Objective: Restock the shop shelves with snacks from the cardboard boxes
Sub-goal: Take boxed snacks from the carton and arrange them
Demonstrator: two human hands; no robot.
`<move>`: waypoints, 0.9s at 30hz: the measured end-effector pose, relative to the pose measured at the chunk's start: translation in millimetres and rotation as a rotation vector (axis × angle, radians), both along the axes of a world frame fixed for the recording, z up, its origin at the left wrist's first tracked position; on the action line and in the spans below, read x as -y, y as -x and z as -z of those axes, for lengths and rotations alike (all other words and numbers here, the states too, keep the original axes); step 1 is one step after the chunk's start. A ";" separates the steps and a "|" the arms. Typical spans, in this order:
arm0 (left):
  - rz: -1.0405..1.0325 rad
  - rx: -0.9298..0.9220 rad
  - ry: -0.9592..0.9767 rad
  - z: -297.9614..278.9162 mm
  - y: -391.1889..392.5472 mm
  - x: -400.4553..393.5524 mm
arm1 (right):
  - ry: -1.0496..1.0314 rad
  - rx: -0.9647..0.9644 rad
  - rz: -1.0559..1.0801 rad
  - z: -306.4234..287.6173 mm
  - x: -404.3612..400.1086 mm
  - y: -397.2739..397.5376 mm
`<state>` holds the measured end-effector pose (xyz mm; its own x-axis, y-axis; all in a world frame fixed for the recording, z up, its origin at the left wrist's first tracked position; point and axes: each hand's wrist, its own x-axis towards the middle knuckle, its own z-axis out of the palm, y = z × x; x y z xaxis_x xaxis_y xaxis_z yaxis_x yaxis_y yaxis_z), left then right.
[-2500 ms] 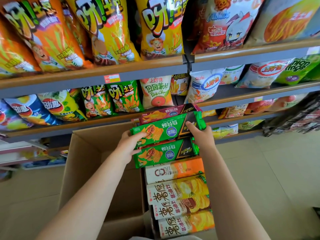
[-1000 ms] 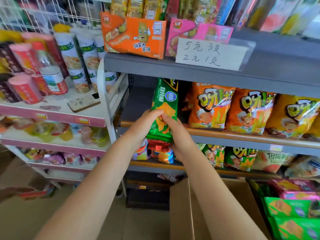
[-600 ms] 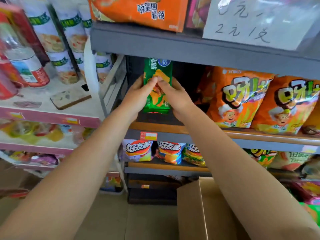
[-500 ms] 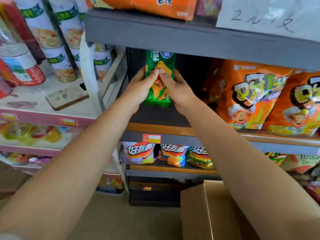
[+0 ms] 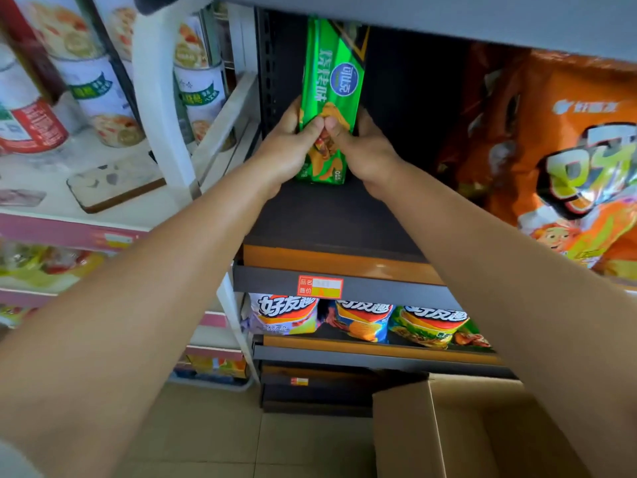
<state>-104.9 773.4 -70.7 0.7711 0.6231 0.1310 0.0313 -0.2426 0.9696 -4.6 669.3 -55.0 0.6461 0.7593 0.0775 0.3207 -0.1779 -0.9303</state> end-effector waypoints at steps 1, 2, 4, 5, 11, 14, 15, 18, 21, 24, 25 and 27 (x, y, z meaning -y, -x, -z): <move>-0.001 0.004 0.002 -0.2 -0.3 -2.0 | 0.008 0.011 -0.004 -2.7 -2.0 0.7; -0.005 0.008 0.006 -0.7 -0.5 -3.3 | 0.010 0.021 -0.006 -4.2 -5.1 0.8; -0.011 0.008 0.008 -2.1 -1.5 -4.4 | 0.007 0.039 0.000 -7.5 -9.3 1.9; -0.014 0.001 0.002 -4.5 -1.5 -4.6 | 0.012 0.042 0.006 -8.7 -10.1 3.6; -0.063 -0.143 -0.034 -17.0 7.7 3.9 | 0.070 -0.016 0.062 -13.8 1.8 14.7; -0.149 -0.216 -0.058 -42.5 23.3 26.1 | 0.045 -0.041 0.153 -32.0 29.4 33.3; -0.193 -0.214 -0.091 -51.0 33.6 39.5 | -0.002 -0.061 0.151 -37.6 47.5 44.4; -0.280 0.044 -0.192 -71.4 74.4 106.1 | -0.205 -0.114 0.085 -48.0 135.4 86.8; -0.174 0.250 -0.128 -67.8 96.5 194.9 | -0.224 -0.190 0.135 -42.9 236.0 123.2; 0.054 0.128 0.033 -44.0 85.2 279.2 | -0.108 -0.277 0.314 -6.2 325.8 129.0; 0.101 0.012 0.054 -26.5 74.2 297.6 | -0.049 -0.309 0.375 11.9 348.2 126.3; 0.211 -0.256 0.070 13.3 40.0 351.1 | 0.064 -0.355 0.532 49.0 411.2 110.4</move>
<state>-144.9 422.3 -84.0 0.8866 0.4465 -0.1208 0.2319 -0.2030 0.9513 -115.1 258.1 -103.9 0.9139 0.3236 -0.2449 -0.1522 -0.2862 -0.9460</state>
